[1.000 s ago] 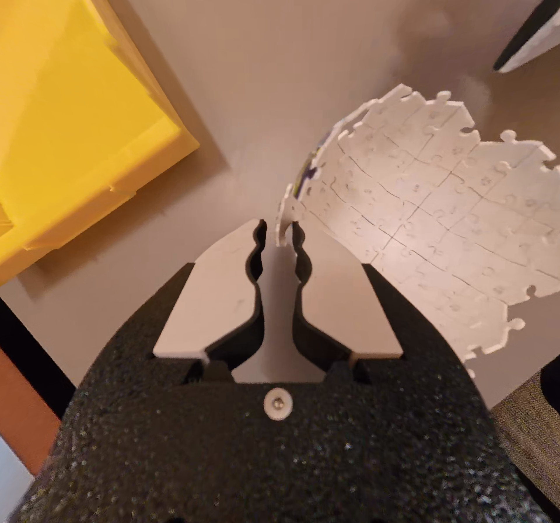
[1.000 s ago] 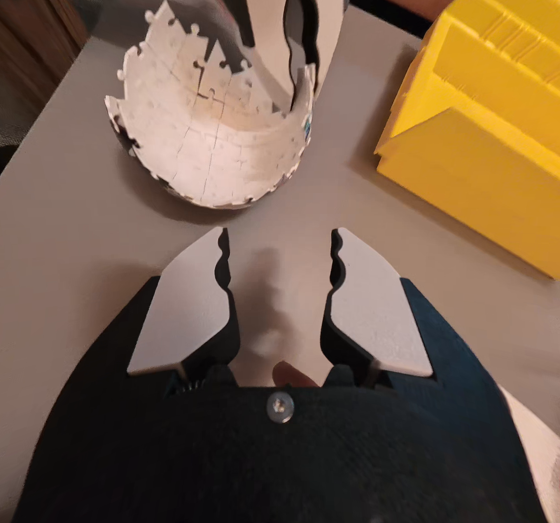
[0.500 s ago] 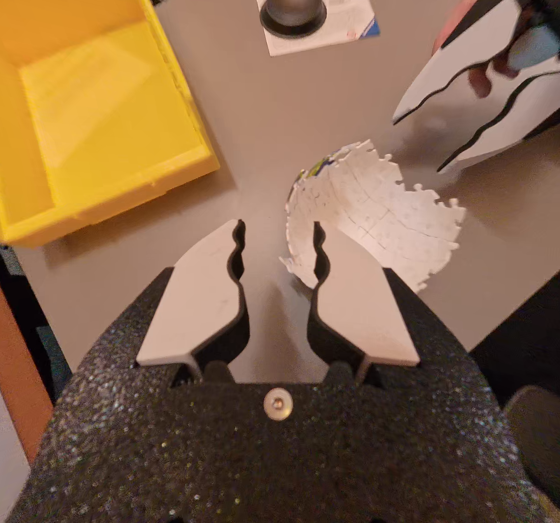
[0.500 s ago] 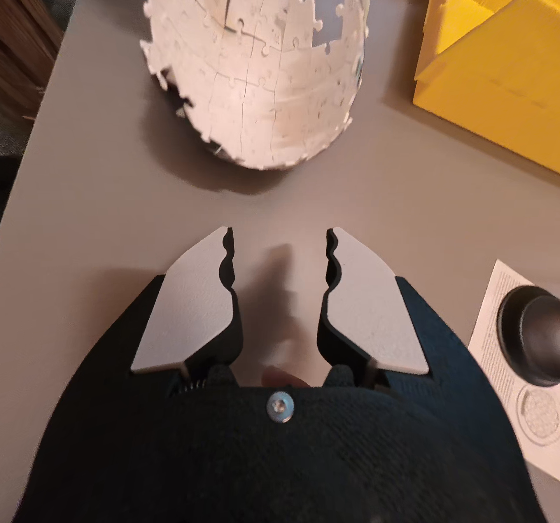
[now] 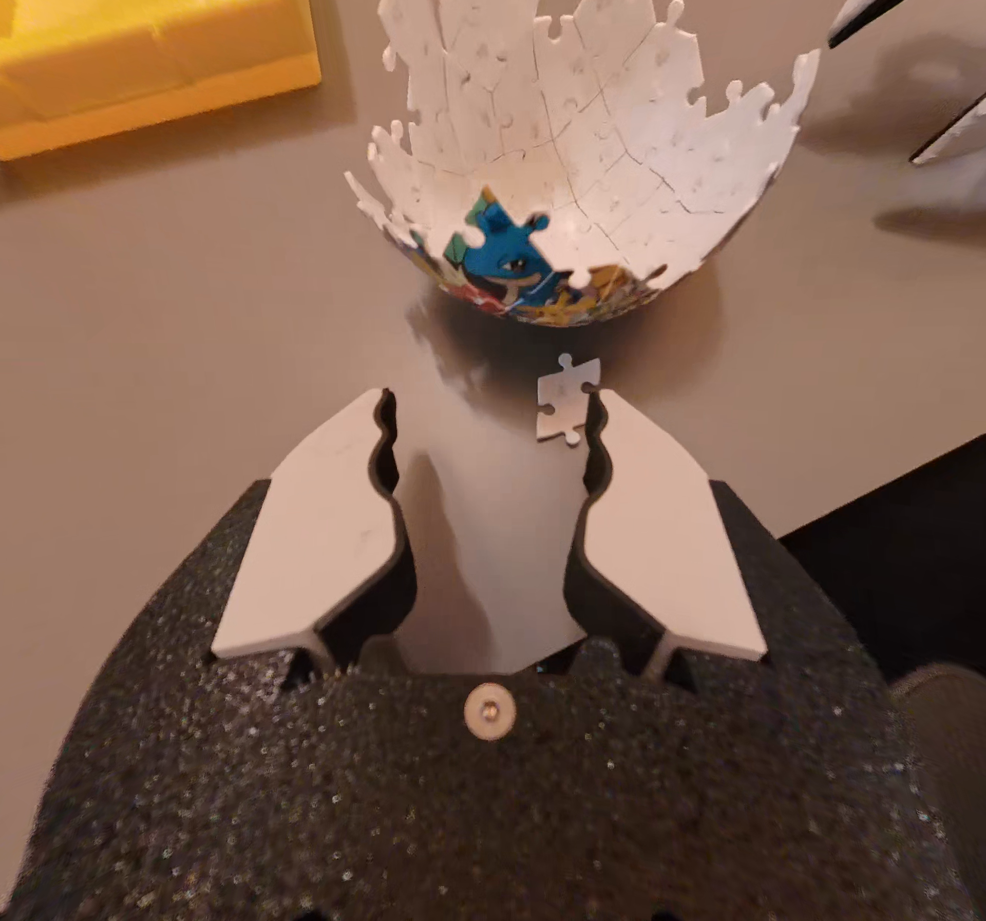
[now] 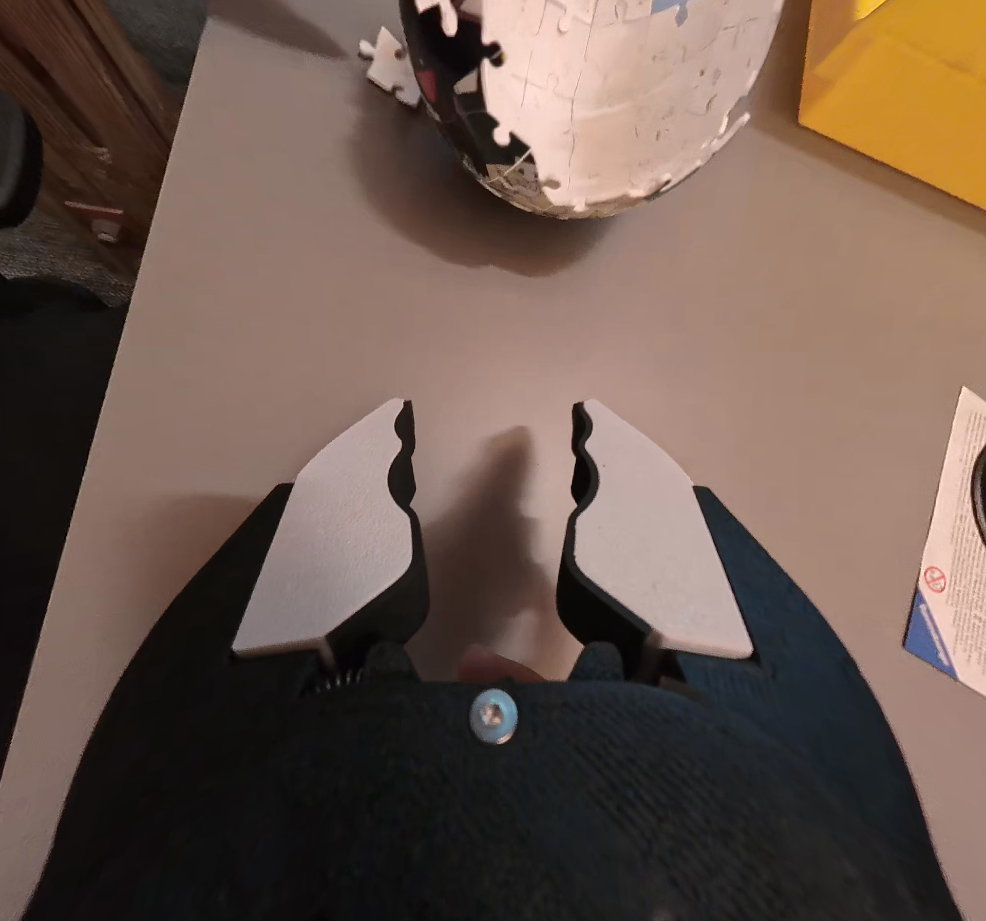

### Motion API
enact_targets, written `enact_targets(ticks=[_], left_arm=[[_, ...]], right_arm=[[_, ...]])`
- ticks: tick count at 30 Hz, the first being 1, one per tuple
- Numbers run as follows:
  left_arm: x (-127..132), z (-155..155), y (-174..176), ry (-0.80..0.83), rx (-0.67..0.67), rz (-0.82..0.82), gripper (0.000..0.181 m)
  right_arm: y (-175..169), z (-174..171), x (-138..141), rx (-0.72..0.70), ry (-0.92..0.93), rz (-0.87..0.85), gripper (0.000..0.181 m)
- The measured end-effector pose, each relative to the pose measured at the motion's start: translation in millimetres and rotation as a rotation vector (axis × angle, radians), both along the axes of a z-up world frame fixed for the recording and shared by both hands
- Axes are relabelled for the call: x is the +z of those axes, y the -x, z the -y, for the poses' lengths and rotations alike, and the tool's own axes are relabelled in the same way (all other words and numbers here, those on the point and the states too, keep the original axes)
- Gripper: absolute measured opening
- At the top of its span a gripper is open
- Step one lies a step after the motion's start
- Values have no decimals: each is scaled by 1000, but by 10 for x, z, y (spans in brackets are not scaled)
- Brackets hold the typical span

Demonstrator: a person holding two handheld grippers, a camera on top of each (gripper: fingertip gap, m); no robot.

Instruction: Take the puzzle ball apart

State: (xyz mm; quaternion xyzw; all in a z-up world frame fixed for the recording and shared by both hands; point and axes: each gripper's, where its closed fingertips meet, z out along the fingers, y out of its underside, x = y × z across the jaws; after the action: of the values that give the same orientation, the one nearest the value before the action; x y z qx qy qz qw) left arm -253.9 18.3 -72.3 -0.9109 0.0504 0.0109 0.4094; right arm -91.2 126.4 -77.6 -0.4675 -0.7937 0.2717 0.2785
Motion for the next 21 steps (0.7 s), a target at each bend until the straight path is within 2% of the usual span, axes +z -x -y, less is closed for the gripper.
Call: enact_targets(ticks=[2, 5, 8, 10, 12, 16, 19, 21], left_arm=[[88, 16, 85, -28, -9, 46, 66], [302, 20, 128, -101, -25, 253, 64], [390, -25, 228, -170, -49, 230, 55], [264, -52, 385, -113, -9, 167, 52], [189, -97, 459, -71, 24, 181, 51], [518, -257, 424, -172, 56, 414, 55], [725, -348, 443, -75, 129, 566, 55], [750, -419, 401, 65, 125, 556, 55]], right_arm=[[-70, -18, -25, -3, -28, 10, 57], [-106, -55, 19, -46, -13, -38, 56], [11, -100, 29, -105, 79, -77, 55], [94, -79, -32, -92, 153, -33, 59], [203, -73, -35, -81, 186, -26, 62], [273, 66, -126, 21, 198, 31, 65], [350, 82, -233, 48, 172, 57, 68], [408, 99, -251, 57, 175, 50, 68]])
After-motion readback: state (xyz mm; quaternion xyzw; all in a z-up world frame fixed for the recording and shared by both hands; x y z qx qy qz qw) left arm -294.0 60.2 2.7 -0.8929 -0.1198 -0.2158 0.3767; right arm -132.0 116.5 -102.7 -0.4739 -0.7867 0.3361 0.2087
